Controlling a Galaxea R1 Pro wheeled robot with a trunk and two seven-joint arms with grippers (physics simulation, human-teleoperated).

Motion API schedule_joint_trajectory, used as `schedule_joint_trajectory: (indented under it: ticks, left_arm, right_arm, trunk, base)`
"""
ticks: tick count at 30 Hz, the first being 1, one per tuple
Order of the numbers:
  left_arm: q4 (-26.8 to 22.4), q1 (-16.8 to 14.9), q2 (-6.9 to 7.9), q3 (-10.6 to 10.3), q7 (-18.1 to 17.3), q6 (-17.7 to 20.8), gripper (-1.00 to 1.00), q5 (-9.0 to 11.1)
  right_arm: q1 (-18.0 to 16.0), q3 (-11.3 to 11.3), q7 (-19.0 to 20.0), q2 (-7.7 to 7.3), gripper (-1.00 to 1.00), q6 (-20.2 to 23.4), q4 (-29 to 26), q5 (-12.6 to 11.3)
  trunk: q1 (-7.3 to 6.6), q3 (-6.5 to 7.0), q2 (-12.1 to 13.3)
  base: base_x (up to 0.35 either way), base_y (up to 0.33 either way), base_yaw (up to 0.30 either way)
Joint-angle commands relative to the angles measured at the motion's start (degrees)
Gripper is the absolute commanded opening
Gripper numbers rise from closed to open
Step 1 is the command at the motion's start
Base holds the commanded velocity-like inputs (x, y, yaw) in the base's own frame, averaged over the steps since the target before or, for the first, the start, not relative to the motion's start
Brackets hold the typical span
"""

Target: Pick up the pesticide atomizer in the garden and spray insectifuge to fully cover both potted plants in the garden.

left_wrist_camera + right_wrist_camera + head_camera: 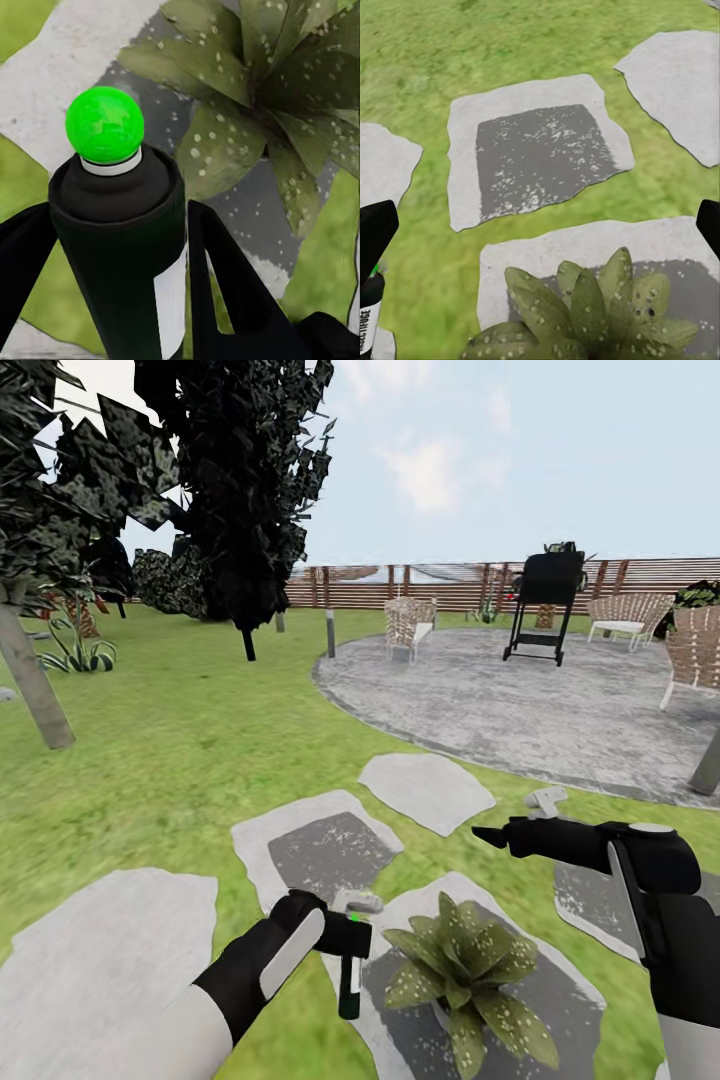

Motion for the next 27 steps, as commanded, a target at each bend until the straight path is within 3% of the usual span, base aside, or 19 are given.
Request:
schedule_joint_trajectory:
  ticks: [1,5,8,10,11,16,21,22,23,27]
  left_arm:
    - [0.08,-0.06,-0.09,-1.39,0.53,0.24,-1.00,0.51]
    - [0.25,-0.12,-0.01,-8.44,0.36,0.16,-1.00,0.42]
    - [0.22,-0.14,0.11,-10.38,0.35,0.31,-1.00,0.29]
    - [0.16,-0.15,0.03,-11.56,0.38,0.35,-1.00,-1.85]
    - [0.09,-0.10,0.02,-12.38,0.16,0.25,-1.00,-4.32]
    - [-1.71,0.71,0.90,-12.00,0.32,-1.81,-1.00,-7.26]
    - [-10.59,2.58,5.33,-11.66,0.71,-2.50,-1.00,-7.00]
    - [-11.42,2.96,5.72,-10.70,0.73,-2.53,-1.00,-6.98]
    - [-11.97,3.85,5.97,-8.11,0.77,-2.61,-1.00,-6.99]
    - [-12.96,10.72,6.93,4.23,0.66,-5.23,-1.00,-7.46]
  right_arm:
    - [-0.05,-0.05,0.60,-0.02,1.00,0.19,-0.05,0.59]
    - [-0.06,-0.05,0.60,-0.09,1.00,0.19,-0.05,0.59]
    - [-0.06,-0.05,0.60,-0.05,1.00,0.19,-0.05,0.59]
    - [-0.06,-0.05,0.60,-0.03,1.00,0.19,-0.05,0.59]
    - [-0.06,-0.05,0.60,-0.03,1.00,0.19,-0.05,0.59]
    - [-0.06,-0.05,0.60,-0.08,1.00,0.19,-0.05,0.59]
    - [-0.02,-0.11,0.60,-0.15,1.00,0.19,-0.05,0.59]
    - [0.01,-0.12,0.62,-0.13,1.00,0.17,-0.05,0.59]
    - [0.08,-0.12,0.64,-0.08,1.00,0.05,-0.05,0.59]
    - [0.46,-0.16,0.96,0.17,1.00,-0.62,-0.03,0.59]
  trunk:
    - [-0.01,-0.06,-0.03]
    - [-0.01,-0.06,-0.03]
    - [-0.01,-0.06,-0.03]
    - [-0.01,-0.06,-0.03]
    - [-0.01,-0.06,-0.03]
    - [-0.01,-0.06,-0.03]
    - [-0.01,-0.06,-0.03]
    - [-0.01,-0.06,-0.03]
    - [-0.01,-0.06,-0.03]
    - [-0.01,-0.06,-0.03]
  base:
    - [0.011,0.008,0.000]
    - [0.005,0.003,0.000]
    - [0.000,0.000,0.000]
    - [0.000,0.000,0.000]
    - [0.000,0.000,0.000]
    - [0.000,0.000,0.000]
    - [0.000,0.000,0.000]
    - [0.000,0.000,0.000]
    - [0.000,0.000,0.000]
    - [0.000,0.000,0.000]
